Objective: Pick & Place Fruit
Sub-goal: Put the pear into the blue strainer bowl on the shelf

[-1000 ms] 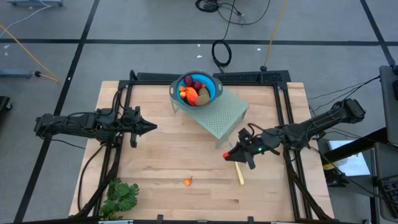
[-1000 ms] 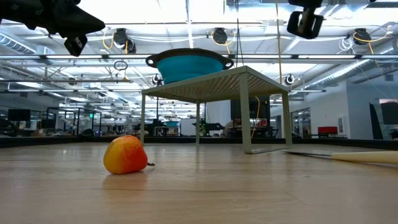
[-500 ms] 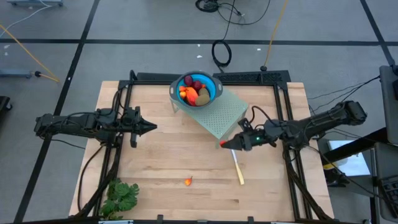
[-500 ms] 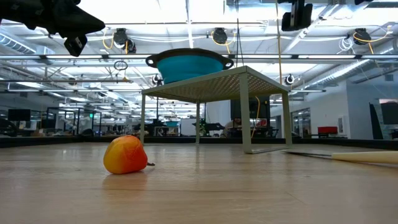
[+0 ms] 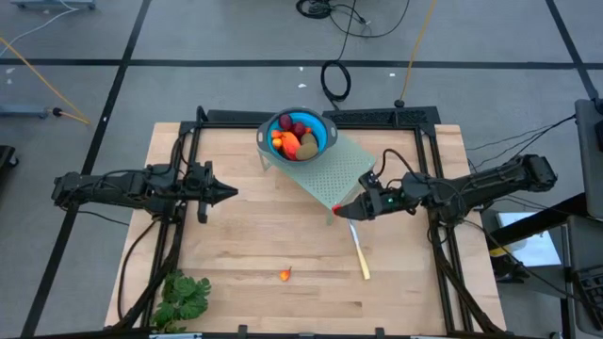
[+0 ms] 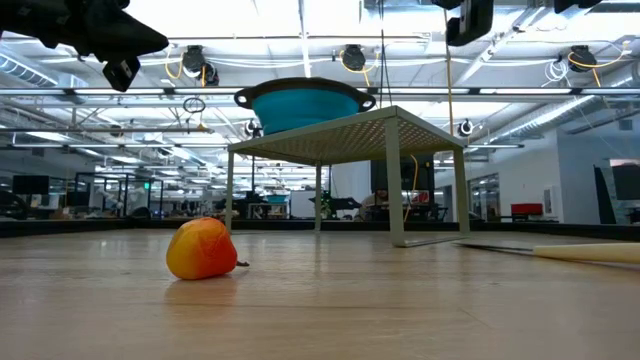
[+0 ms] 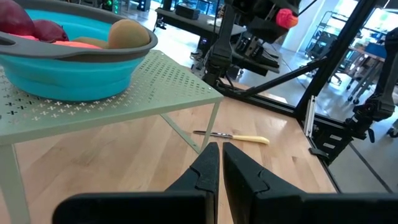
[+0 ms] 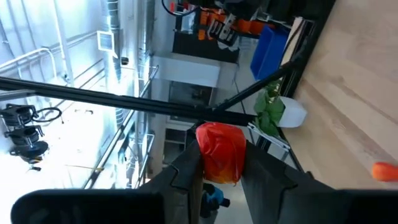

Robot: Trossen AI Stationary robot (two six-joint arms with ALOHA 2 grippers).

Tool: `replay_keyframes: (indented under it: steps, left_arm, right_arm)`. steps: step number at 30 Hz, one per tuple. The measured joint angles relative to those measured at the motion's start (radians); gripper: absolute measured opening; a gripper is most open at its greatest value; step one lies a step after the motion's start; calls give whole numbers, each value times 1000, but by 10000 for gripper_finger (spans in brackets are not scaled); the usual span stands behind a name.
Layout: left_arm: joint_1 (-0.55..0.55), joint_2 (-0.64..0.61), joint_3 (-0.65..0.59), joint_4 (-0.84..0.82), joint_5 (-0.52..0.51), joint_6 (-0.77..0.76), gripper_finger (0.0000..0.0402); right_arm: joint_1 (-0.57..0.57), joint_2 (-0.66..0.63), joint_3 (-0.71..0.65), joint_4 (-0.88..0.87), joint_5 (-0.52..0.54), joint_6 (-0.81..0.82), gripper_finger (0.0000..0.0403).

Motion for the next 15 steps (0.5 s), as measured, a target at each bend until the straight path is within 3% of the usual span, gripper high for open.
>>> replay_keyframes:
  steps: [9, 15]
  left_arm:
    - [0, 0, 0, -5, 0, 5, 19]
    - [0, 0, 0, -15, 0, 8, 19]
  right_arm:
    - [-1, 0, 0, 10, 0, -9, 84]
    - [-22, 0, 0, 10, 2, -109, 84]
